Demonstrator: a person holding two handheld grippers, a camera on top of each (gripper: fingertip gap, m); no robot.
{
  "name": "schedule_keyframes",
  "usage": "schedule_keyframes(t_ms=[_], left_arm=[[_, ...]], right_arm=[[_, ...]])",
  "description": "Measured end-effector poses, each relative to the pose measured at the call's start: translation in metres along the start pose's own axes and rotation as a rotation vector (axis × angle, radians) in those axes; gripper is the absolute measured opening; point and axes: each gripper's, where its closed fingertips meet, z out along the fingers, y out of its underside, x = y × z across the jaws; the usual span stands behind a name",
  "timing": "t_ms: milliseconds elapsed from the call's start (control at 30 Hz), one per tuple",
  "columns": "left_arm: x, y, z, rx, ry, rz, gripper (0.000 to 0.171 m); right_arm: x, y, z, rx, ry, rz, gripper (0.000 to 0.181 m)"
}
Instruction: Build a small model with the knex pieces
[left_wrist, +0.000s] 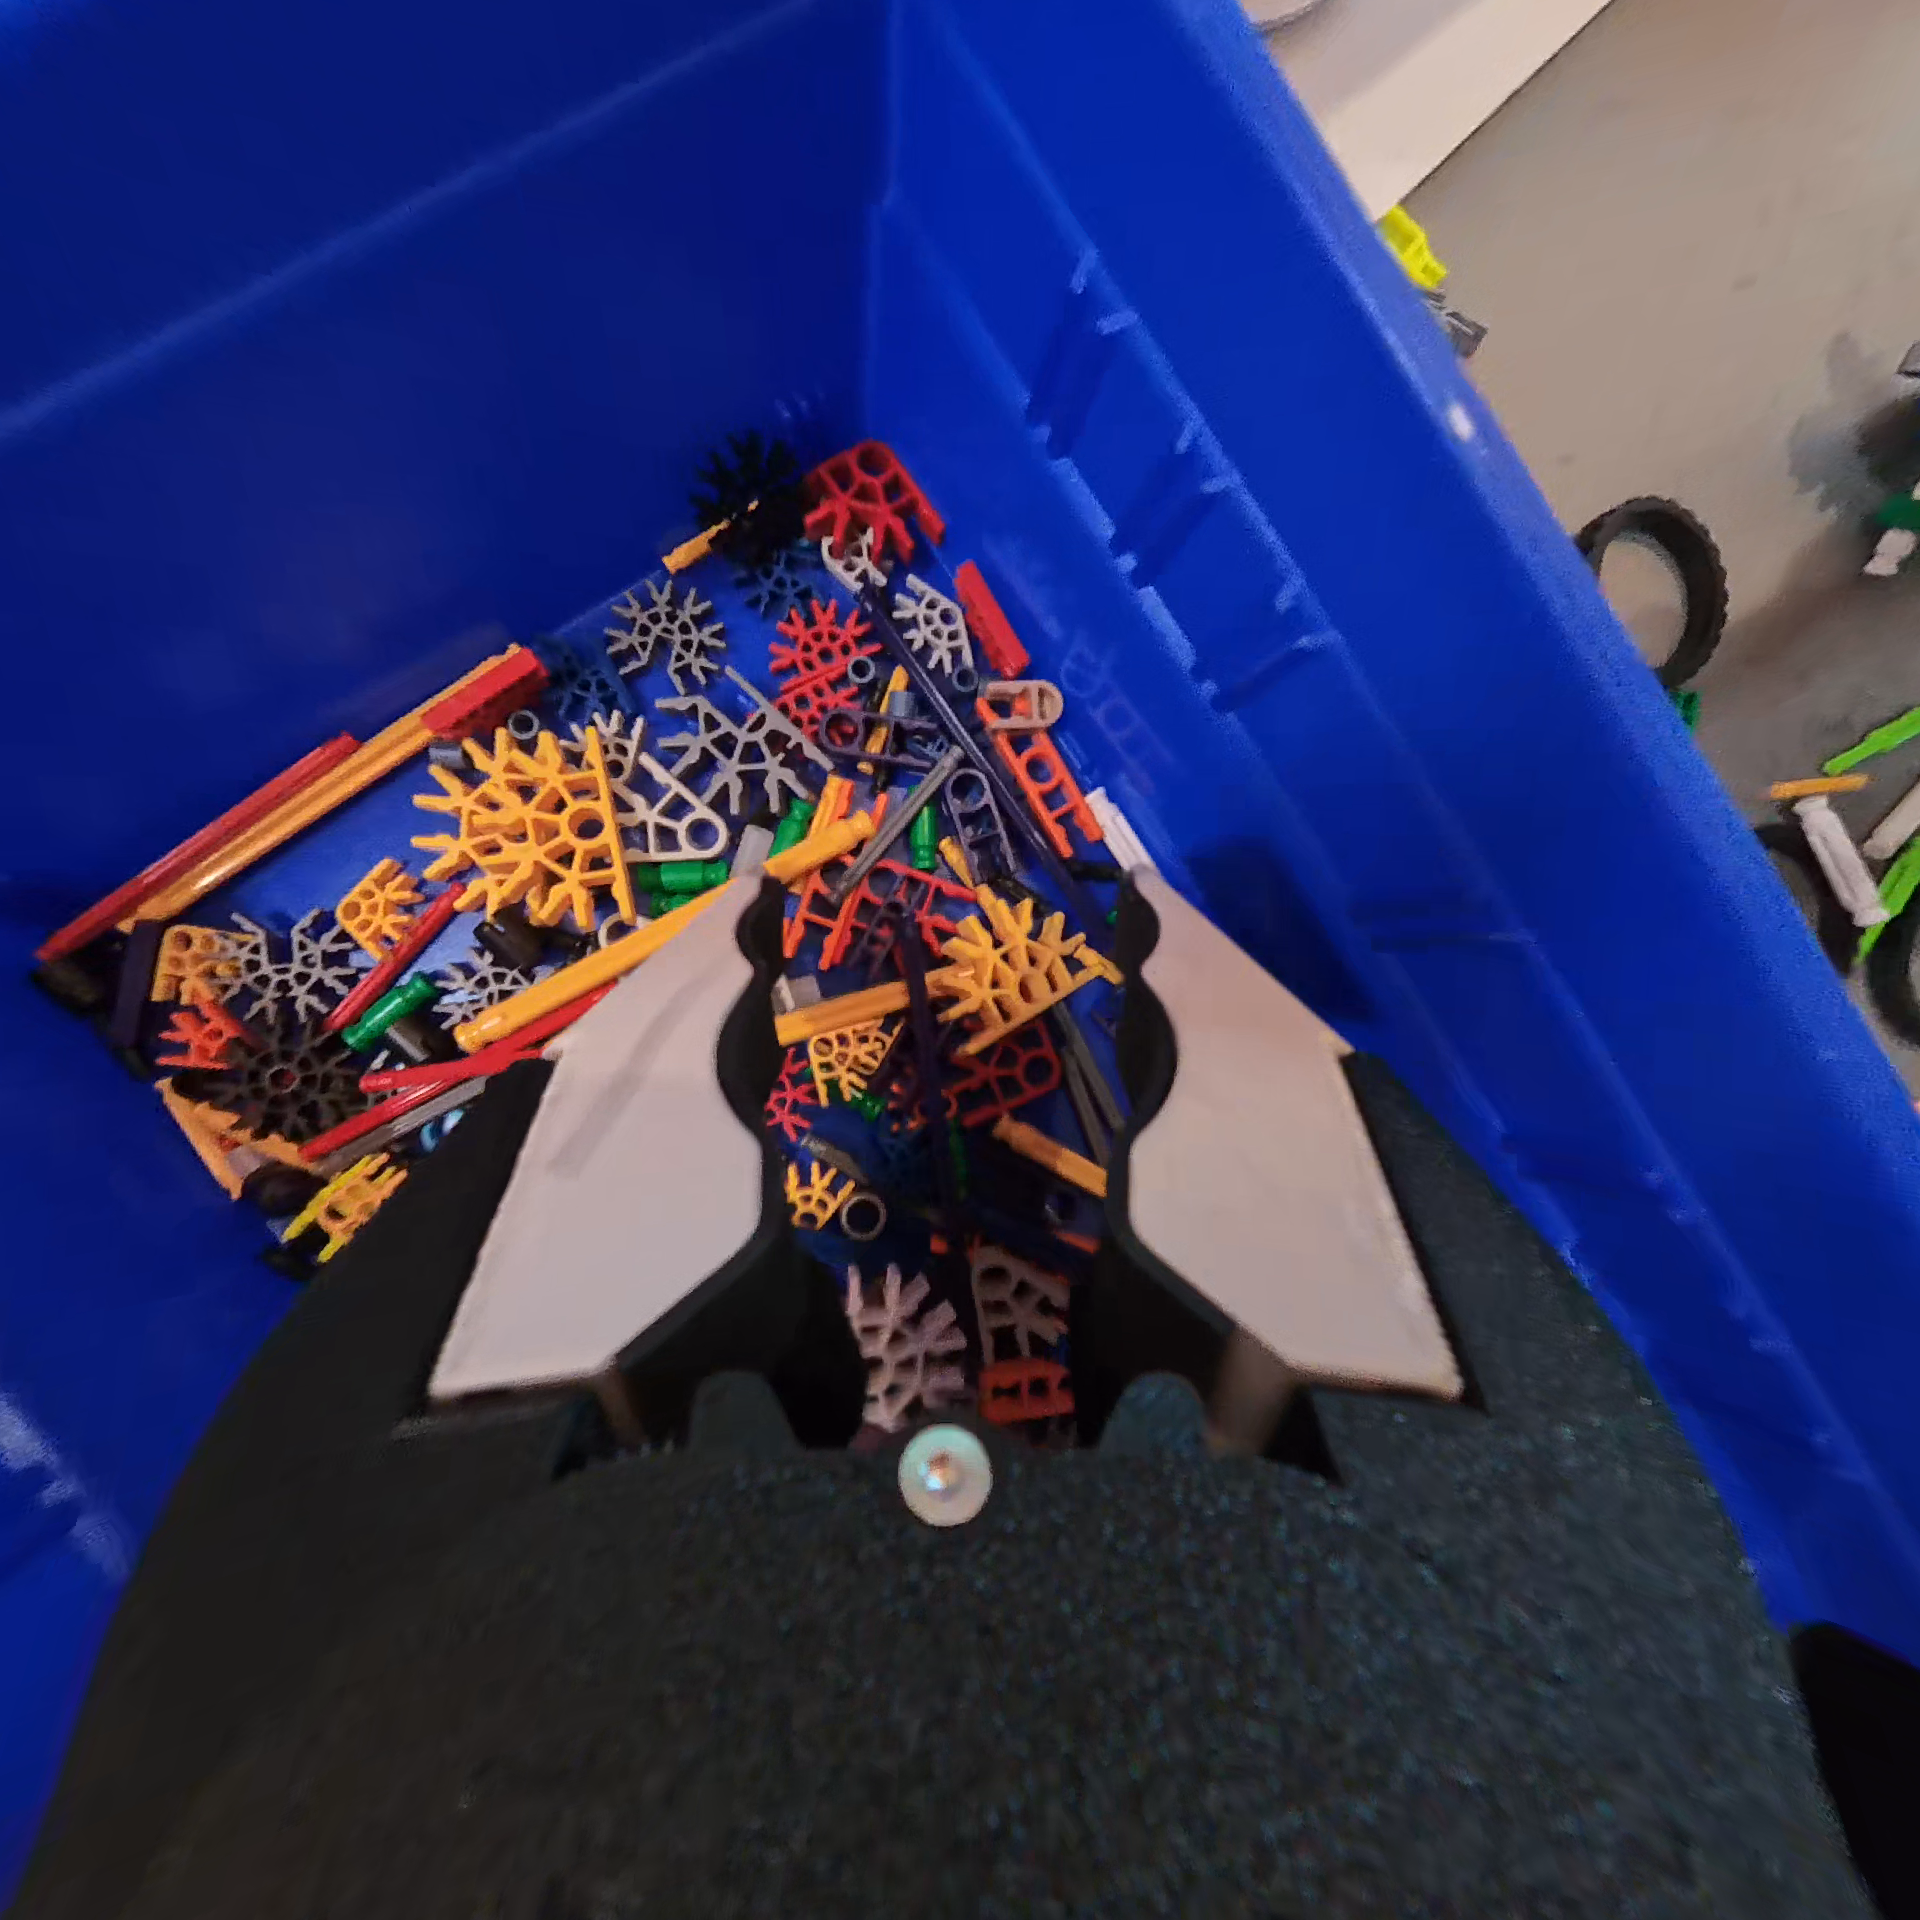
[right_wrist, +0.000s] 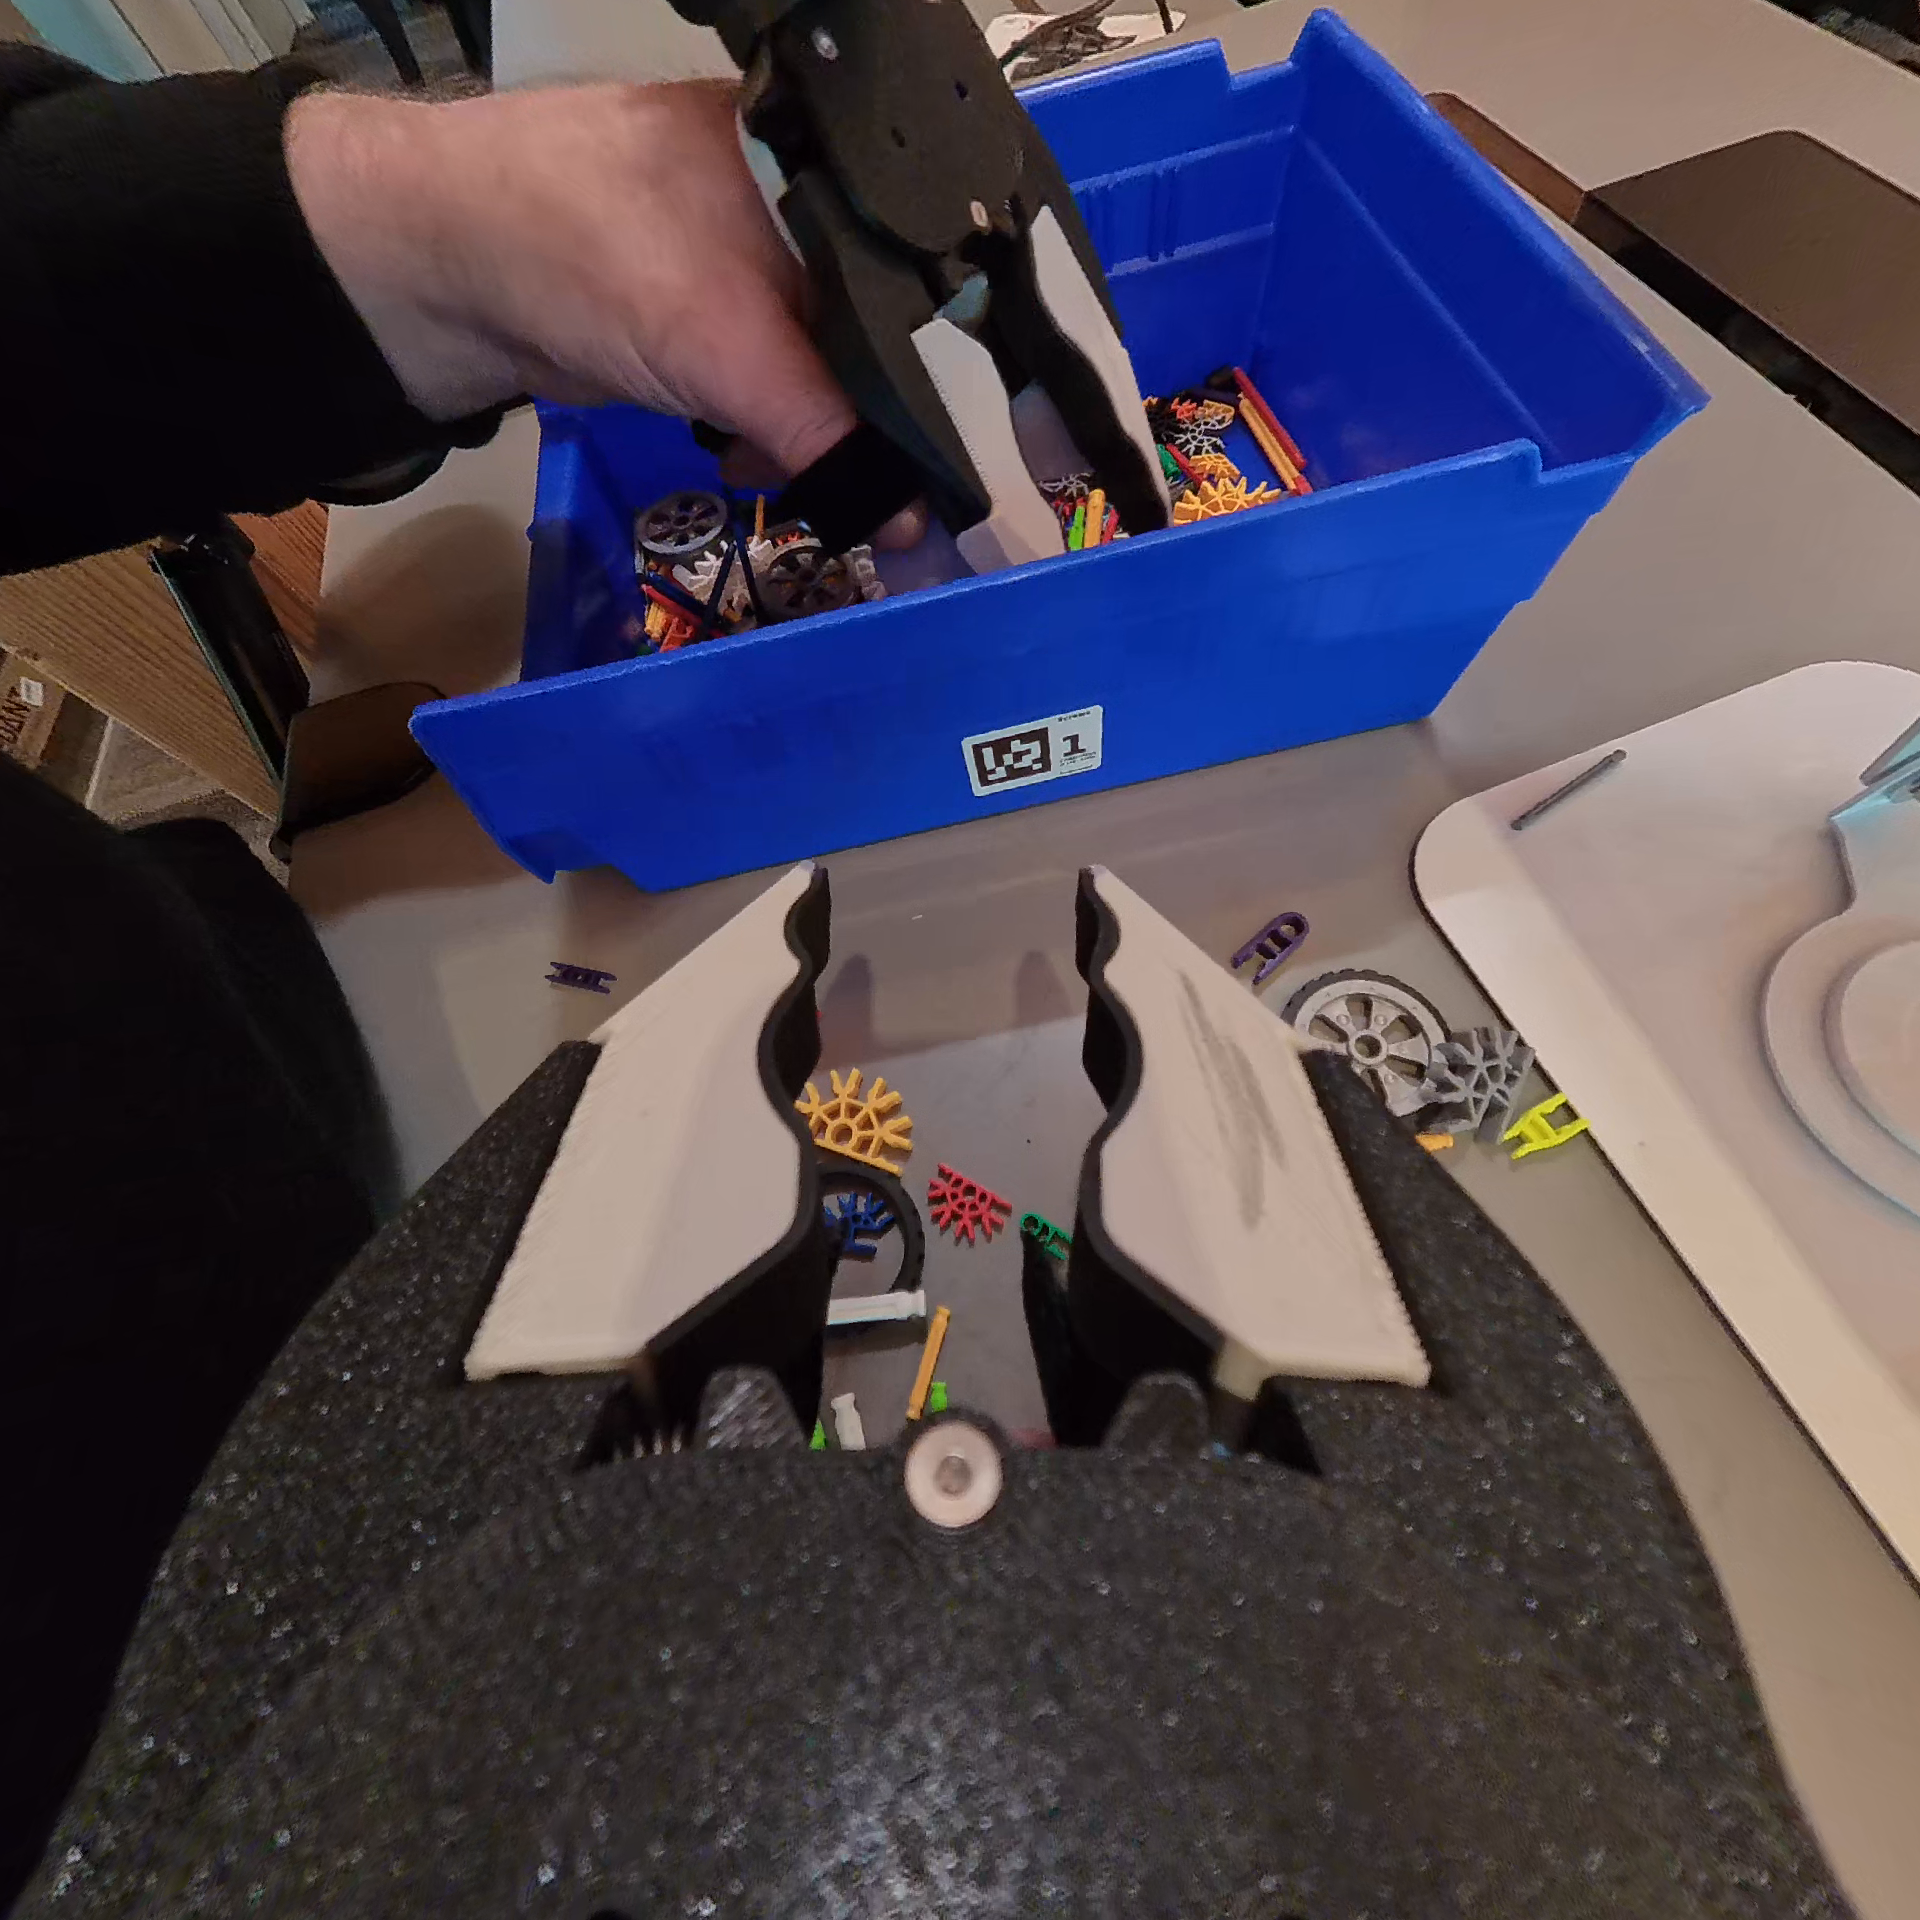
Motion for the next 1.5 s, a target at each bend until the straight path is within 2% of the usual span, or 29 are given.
schedule_keyframes(t_ms=[100, 200, 433, 667, 967, 1100, 1300, 1500], left_arm=[[0.0, -0.003, 0.004, 0.01, 0.024, -0.027, 0.063], [0.001, 0.013, 0.006, -0.072, 0.024, -0.048, 0.063], [0.012, 0.035, -0.01, -0.147, 0.043, -0.099, 0.06], [-0.007, 0.009, -0.01, -0.021, -0.042, -0.05, 0.061], [-0.012, 0.01, -0.001, -0.049, -0.078, -0.025, 0.064], [-0.001, 0.025, 0.0, -0.124, -0.033, -0.062, 0.064], [0.0, 0.018, -0.006, -0.073, -0.036, -0.04, 0.06], [0.004, 0.0, -0.004, -0.024, -0.033, 0.041, 0.048]], right_arm=[[0.001, 0.002, -0.001, 0.002, 0.002, 0.004, 0.047], [0.003, 0.003, -0.002, 0.005, 0.005, 0.009, 0.047], [0.006, 0.004, -0.002, 0.013, 0.0, 0.016, 0.047], [0.003, 0.002, 0.0, 0.019, -0.011, 0.005, 0.047], [0.004, 0.006, -0.005, 0.019, 0.001, 0.012, 0.047], [0.003, 0.006, -0.006, 0.02, 0.001, 0.014, 0.047], [0.003, 0.006, -0.004, 0.019, -0.001, 0.013, 0.047], [0.001, 0.004, -0.001, 0.019, -0.006, 0.009, 0.047]])
